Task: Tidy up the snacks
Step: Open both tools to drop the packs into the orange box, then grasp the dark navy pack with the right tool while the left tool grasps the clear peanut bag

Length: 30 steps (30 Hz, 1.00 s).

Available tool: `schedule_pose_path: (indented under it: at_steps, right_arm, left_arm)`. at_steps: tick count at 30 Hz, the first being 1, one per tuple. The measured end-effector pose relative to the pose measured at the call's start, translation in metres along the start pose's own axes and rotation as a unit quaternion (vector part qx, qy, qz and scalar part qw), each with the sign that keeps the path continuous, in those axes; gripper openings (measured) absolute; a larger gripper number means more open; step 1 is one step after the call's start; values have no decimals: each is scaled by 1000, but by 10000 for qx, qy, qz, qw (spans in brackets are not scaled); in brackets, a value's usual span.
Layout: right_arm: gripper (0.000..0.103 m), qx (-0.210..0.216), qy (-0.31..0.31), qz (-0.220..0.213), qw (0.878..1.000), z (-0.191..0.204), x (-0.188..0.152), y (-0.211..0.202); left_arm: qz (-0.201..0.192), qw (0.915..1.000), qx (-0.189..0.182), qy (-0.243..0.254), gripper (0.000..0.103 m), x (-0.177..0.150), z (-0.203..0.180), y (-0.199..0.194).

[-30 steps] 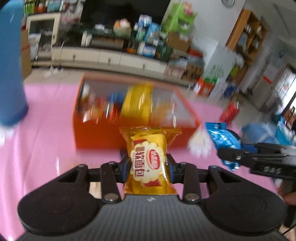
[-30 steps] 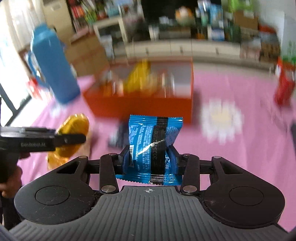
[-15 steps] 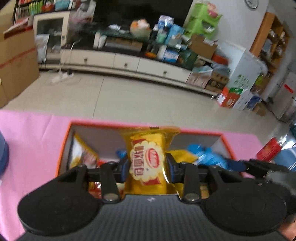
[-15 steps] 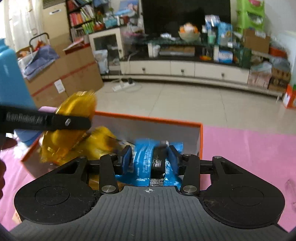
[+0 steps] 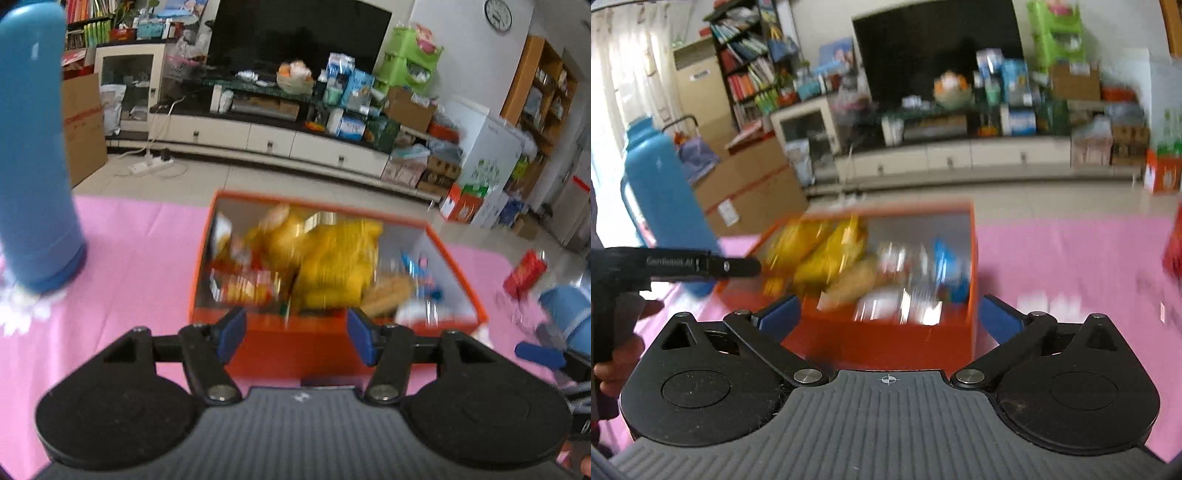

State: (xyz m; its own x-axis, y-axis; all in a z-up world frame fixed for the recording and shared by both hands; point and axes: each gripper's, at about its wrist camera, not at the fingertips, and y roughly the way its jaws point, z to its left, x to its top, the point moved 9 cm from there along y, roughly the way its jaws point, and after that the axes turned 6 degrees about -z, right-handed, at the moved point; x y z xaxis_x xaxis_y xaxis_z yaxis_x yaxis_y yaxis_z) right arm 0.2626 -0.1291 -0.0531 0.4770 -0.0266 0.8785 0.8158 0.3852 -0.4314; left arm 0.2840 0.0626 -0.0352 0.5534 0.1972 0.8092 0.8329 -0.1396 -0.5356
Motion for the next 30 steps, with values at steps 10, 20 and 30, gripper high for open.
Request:
schedule_pose_path:
  at_steps: [10, 20, 30]
  right_arm:
    - [87, -54, 664, 1208, 9904, 2, -120, -30]
    - [87, -226, 1051, 1157, 9874, -34, -120, -25]
    - [87, -270, 1340, 1128, 9842, -57, -126, -27]
  left_arm:
    - [467, 9989, -52, 33, 58, -49, -13, -9]
    - [969, 9946, -100, 361, 59, -67, -45, 48]
    - [1207, 9897, -429, 639, 51, -102, -86, 57]
